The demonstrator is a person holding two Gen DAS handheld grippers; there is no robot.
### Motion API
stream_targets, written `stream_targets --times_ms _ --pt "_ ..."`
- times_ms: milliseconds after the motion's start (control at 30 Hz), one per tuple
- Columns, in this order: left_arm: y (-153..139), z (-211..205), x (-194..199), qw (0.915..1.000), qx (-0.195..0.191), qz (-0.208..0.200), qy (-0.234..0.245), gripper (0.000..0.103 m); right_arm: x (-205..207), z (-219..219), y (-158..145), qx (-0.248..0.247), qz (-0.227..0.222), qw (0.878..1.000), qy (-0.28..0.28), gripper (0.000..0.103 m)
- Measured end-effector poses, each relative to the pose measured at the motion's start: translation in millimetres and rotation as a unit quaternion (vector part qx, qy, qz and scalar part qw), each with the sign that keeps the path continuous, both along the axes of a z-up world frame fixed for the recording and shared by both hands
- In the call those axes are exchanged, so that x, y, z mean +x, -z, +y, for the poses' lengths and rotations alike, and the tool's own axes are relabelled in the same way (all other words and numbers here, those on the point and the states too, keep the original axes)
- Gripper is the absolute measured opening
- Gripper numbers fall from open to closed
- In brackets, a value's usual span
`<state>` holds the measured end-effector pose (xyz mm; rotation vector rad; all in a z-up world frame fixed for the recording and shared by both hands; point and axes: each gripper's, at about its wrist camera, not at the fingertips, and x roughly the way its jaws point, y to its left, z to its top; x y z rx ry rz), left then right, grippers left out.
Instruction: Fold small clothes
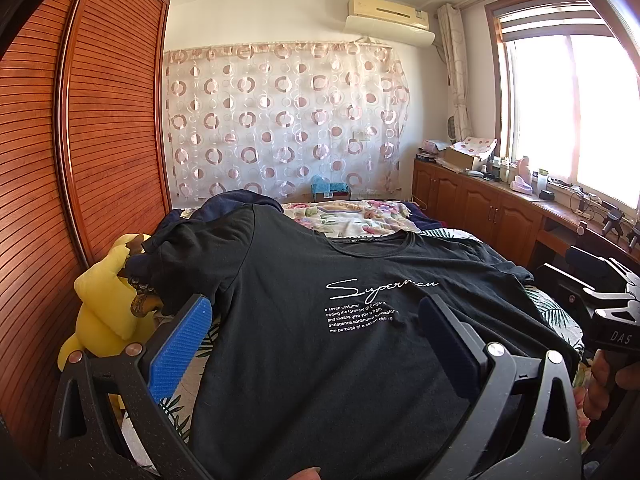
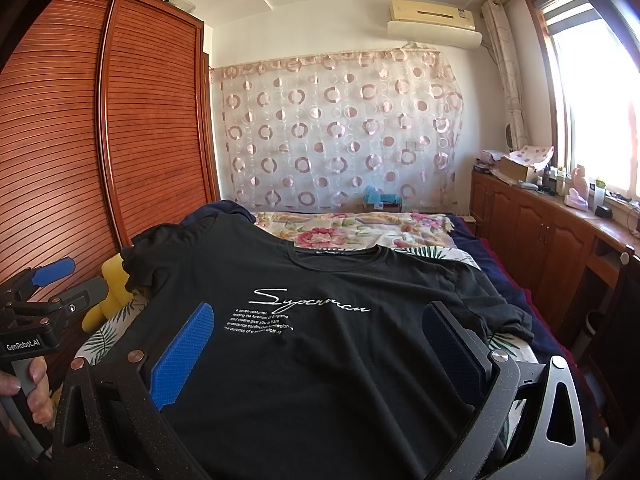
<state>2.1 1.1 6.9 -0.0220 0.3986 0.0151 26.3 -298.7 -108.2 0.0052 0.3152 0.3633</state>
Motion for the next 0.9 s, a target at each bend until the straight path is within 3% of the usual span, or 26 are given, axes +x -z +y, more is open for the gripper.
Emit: stream_targets --times_ms 300,467,600,900 --pt "-5.8 -0.5 -2.0 1.0 -0.002 0.003 0.001 0.103 0.8 0.5 0.5 0.0 0.002 1.0 -0.001 0.103" --pt "-7.9 -0.6 5.4 0.9997 -0.01 0.023 -0.001 0.103 10.3 1.8 10.0 0.004 0.02 1.0 -0.01 0.103" --pt "11.1 7.7 19.4 0.9989 -0.02 0.043 -0.003 0.103 23.3 3.0 17.4 0.008 0.038 0.999 -0.017 0.103" --pt "36.8 30.4 53.0 0.9977 -0.003 0.065 -0.02 0.103 48.4 11.4 12.9 -0.01 0.038 0.999 -0.03 0.103"
